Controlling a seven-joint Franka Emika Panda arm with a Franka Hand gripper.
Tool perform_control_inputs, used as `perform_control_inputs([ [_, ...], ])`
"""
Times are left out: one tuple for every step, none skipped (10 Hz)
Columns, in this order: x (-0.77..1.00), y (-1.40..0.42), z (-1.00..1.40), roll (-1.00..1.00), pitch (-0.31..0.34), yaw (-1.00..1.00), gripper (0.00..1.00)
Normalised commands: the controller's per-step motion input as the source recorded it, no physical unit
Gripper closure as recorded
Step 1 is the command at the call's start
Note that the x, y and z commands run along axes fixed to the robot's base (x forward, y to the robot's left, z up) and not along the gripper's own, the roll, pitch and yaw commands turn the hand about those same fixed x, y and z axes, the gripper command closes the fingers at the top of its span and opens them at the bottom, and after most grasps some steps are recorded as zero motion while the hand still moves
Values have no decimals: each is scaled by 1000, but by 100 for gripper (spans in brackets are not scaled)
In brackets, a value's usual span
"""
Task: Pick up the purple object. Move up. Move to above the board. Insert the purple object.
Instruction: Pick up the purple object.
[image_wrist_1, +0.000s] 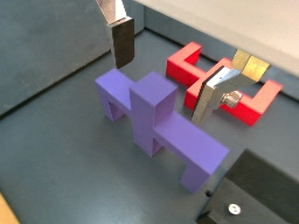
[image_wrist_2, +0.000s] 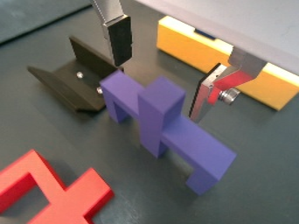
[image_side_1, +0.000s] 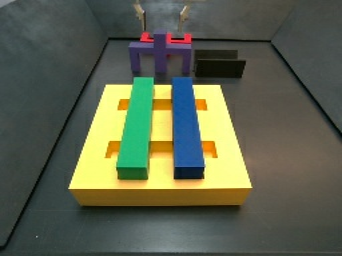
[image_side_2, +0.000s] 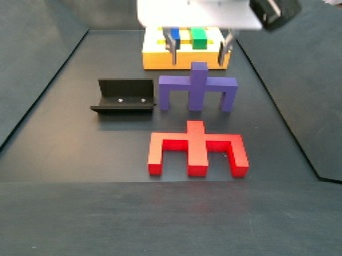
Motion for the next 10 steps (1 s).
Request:
perform_control_inputs([
  [-83,0,-374,-63,-121,51,0],
  [-57,0,-274,-57,-99,57,0],
  [-57,0,-269,0,-79,14,0],
  [-43,0,-111,0,-13,0,0],
  [-17,-17,-206,-1,-34,0,0],
  [-14,-23,-151,0,-19,0,0],
  [0,0,-26,0,0,0,0],
  [0,0,0,0,0,0,0],
  [0,0,0,0,0,0,100],
  [0,0,0,0,0,0,100],
])
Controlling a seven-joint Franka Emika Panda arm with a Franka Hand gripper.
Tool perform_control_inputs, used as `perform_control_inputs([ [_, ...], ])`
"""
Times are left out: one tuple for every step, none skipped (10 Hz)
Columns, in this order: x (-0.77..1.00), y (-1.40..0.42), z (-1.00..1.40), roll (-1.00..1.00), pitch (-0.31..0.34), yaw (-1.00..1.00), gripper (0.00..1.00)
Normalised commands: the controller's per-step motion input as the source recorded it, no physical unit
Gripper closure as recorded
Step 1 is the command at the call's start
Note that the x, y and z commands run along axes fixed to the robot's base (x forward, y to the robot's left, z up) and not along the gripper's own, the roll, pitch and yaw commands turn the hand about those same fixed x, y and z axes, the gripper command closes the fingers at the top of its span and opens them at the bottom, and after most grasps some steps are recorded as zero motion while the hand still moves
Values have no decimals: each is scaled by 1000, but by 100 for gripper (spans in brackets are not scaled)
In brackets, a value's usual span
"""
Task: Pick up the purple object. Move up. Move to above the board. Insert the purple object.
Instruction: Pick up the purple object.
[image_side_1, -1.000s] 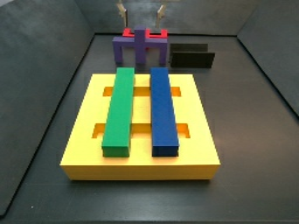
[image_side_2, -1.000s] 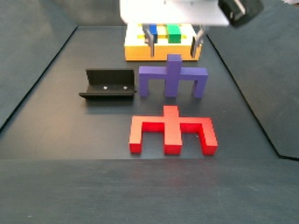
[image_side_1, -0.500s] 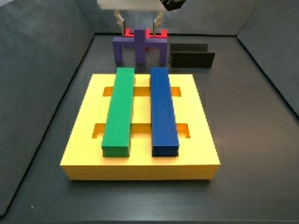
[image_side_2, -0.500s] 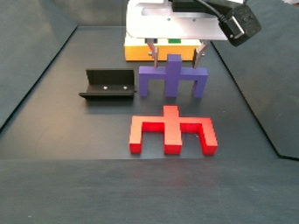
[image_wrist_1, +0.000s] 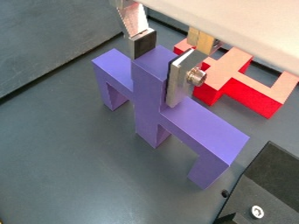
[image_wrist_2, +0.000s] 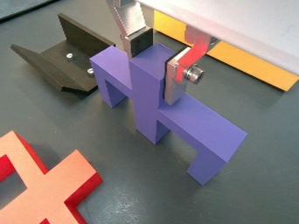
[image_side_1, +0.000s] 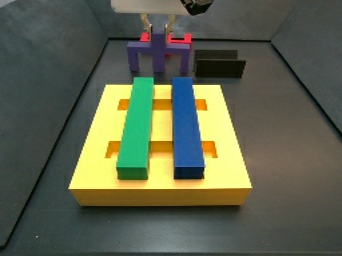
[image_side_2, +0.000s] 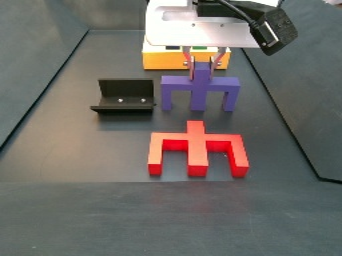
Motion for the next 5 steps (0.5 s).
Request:
perform_control_inputs([
  [0,0,0,0,0,0,100],
  [0,0,0,0,0,0,100],
  [0,0,0,0,0,0,100],
  [0,0,0,0,0,0,100],
  [0,0,0,0,0,0,100],
])
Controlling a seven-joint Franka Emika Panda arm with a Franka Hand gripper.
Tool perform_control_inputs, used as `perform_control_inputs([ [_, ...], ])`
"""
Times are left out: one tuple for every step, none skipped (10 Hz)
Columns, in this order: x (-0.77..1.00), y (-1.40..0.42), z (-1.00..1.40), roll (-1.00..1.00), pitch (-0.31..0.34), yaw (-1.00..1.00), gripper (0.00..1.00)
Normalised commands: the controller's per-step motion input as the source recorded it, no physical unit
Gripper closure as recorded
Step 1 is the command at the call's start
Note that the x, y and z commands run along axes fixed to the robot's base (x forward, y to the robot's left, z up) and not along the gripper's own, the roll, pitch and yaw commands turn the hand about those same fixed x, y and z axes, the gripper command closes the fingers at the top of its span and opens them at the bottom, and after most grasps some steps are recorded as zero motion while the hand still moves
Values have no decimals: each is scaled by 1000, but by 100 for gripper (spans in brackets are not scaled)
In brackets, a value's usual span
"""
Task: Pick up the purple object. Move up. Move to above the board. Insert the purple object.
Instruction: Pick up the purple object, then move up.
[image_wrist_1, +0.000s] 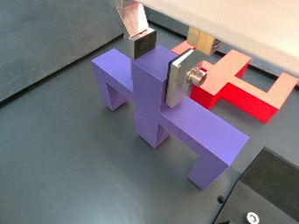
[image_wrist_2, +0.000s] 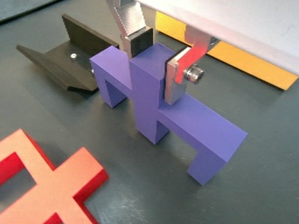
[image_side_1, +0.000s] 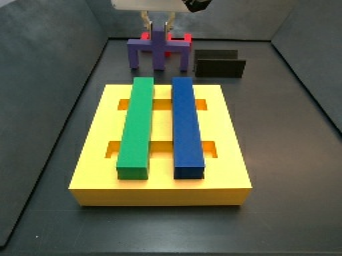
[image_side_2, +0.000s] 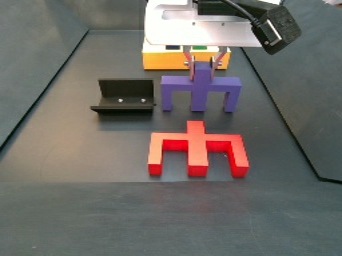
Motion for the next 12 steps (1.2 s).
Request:
perform_control_inputs([
  [0,0,0,0,0,0,100],
  [0,0,0,0,0,0,100],
  [0,0,0,0,0,0,100],
  [0,0,0,0,0,0,100],
  [0,0,0,0,0,0,100],
  [0,0,0,0,0,0,100],
  [0,0,0,0,0,0,100],
  [0,0,0,0,0,0,100],
  [0,0,0,0,0,0,100],
  [0,0,833,0,0,0,100],
  [13,-80,774,-34,16,24,100],
  [2,-60,522,-19,26,30,100],
])
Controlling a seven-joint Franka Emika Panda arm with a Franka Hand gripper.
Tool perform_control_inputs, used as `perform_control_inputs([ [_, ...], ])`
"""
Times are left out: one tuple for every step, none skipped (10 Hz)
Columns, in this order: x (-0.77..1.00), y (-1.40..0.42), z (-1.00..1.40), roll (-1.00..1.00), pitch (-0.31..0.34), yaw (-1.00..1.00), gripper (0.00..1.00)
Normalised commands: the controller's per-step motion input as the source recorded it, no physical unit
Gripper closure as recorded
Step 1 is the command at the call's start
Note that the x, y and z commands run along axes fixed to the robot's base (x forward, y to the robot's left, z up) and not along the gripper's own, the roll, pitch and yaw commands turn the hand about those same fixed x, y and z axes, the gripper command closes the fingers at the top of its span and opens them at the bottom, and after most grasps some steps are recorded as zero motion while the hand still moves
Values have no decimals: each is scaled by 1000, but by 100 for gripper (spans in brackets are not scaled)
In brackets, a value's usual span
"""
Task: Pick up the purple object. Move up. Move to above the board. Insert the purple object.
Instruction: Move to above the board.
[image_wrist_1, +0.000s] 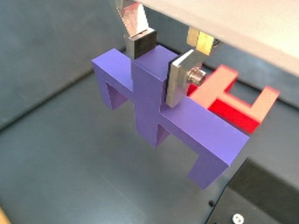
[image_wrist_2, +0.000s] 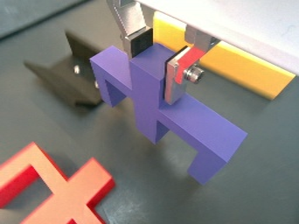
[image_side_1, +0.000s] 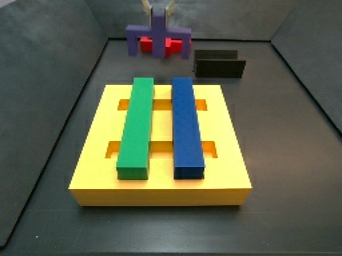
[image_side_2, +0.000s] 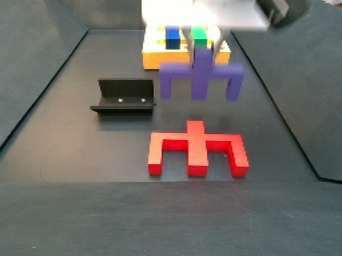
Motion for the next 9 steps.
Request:
perform_control_inputs([
  [0,0,1400,0,0,0,100],
  [-20,3,1400,2,37,-7,100],
  [-45,7,1400,22,40,-3,100],
  [-1,-3,1400,30,25,4,100],
  [66,10,1400,12,62,1,100],
  [33,2,622,7,103,0,100],
  [26,-2,245,16,79,3,100],
  [118,-1400,201,99,231,188,100],
  [113,-1400,201,116,230,172,100],
])
